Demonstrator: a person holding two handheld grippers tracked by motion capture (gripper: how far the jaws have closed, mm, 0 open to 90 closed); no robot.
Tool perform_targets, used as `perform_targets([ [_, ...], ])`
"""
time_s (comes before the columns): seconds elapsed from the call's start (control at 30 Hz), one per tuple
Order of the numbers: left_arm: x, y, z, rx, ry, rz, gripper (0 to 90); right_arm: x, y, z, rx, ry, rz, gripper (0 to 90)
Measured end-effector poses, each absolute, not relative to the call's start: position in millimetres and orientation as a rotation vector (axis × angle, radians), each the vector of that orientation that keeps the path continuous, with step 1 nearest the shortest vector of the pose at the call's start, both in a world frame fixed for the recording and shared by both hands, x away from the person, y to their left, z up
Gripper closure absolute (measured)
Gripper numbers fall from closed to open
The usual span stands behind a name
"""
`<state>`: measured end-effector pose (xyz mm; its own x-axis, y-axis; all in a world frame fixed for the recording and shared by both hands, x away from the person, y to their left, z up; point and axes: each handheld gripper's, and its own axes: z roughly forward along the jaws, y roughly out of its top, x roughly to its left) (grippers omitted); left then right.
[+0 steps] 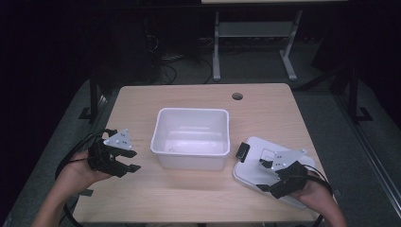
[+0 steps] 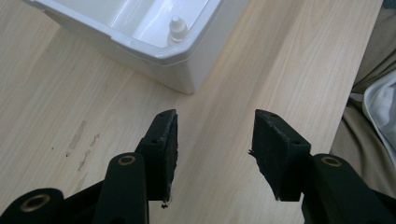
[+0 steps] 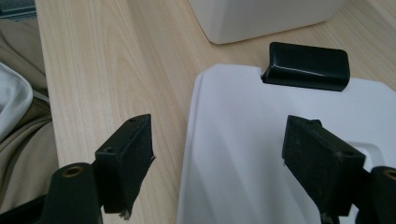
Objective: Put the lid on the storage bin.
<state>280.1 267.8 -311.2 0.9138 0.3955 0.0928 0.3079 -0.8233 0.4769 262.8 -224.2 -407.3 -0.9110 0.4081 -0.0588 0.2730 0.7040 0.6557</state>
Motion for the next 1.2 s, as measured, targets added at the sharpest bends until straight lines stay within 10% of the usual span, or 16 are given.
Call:
perform_targets([
  [1.2, 267, 291, -339, 2.571, 0.585, 0.238, 49.0, 265, -219, -414, 0.553, 2.747, 0.980, 23.4],
])
